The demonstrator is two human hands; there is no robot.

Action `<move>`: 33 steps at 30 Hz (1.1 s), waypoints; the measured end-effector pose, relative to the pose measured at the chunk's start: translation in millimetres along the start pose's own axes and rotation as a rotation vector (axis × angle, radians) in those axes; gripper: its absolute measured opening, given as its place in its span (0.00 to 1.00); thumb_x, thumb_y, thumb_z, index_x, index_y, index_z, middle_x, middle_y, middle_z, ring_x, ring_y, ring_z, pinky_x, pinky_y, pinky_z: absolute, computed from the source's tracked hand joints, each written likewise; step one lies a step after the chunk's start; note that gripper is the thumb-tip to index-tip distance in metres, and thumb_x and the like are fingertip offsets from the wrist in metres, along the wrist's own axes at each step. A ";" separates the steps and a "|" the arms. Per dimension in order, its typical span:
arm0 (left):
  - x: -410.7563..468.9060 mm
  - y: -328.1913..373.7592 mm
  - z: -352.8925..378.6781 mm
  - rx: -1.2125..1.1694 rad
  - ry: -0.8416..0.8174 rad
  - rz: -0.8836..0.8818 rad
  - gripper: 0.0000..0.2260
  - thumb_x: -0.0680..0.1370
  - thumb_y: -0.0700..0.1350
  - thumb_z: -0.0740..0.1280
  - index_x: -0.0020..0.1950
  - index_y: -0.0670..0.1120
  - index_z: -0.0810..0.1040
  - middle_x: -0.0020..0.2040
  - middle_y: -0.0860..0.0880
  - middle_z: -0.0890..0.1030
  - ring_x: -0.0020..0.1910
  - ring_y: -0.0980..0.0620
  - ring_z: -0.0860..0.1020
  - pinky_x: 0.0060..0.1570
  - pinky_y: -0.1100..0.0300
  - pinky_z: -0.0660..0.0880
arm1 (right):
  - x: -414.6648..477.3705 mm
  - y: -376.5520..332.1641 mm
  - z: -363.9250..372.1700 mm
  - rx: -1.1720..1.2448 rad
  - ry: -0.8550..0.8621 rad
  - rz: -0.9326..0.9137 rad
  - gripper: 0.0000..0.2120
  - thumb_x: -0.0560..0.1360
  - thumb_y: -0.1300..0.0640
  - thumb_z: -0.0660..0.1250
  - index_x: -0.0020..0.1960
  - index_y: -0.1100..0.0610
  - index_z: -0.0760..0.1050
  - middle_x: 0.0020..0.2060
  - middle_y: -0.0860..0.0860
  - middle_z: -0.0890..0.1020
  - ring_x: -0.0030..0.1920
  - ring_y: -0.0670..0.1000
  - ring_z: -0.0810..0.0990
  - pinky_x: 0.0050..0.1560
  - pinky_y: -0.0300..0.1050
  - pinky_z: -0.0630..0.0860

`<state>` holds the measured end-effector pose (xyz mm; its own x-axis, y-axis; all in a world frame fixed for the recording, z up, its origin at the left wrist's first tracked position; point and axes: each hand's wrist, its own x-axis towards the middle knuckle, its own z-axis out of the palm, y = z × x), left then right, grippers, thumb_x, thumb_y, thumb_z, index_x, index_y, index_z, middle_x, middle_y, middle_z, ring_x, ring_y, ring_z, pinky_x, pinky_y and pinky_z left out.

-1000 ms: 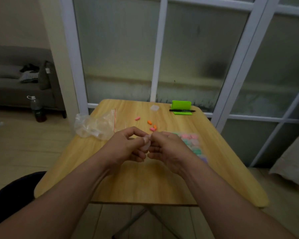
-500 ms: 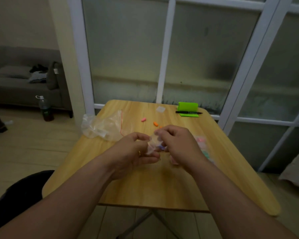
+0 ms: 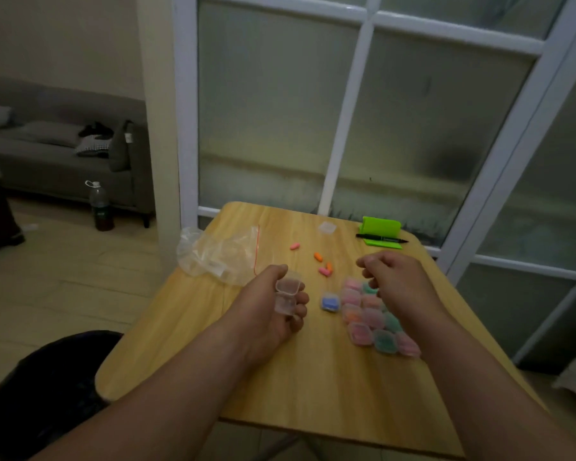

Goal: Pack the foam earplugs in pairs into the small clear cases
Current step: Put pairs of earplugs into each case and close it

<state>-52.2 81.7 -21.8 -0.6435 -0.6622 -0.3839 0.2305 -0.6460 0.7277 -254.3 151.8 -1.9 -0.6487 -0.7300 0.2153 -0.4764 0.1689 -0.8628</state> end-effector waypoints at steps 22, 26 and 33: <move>36.1 8.2 -1.4 -0.063 0.087 0.019 0.20 0.82 0.57 0.62 0.58 0.41 0.81 0.42 0.44 0.79 0.33 0.50 0.74 0.33 0.59 0.74 | 80.9 18.6 86.1 -0.974 -0.111 -0.250 0.07 0.80 0.52 0.67 0.54 0.51 0.82 0.52 0.53 0.82 0.52 0.57 0.82 0.44 0.46 0.74; 32.6 4.6 -1.9 -0.051 0.092 -0.003 0.20 0.81 0.58 0.63 0.57 0.42 0.81 0.44 0.44 0.81 0.35 0.50 0.75 0.33 0.59 0.75 | 74.5 19.1 85.4 -0.970 -0.109 -0.263 0.06 0.80 0.54 0.65 0.54 0.51 0.81 0.51 0.53 0.82 0.51 0.57 0.81 0.42 0.46 0.70; 24.2 7.2 -4.7 -0.047 0.104 -0.011 0.21 0.83 0.58 0.61 0.58 0.42 0.81 0.43 0.44 0.81 0.36 0.49 0.76 0.35 0.57 0.75 | 42.7 -6.7 66.2 -0.587 -0.047 -0.398 0.02 0.80 0.52 0.71 0.51 0.47 0.83 0.46 0.44 0.84 0.49 0.48 0.82 0.45 0.48 0.77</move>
<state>-62.8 59.3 -28.6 -0.5672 -0.6896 -0.4502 0.2593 -0.6684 0.6971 -239.5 75.7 -17.2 -0.3390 -0.8362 0.4312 -0.9214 0.2026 -0.3315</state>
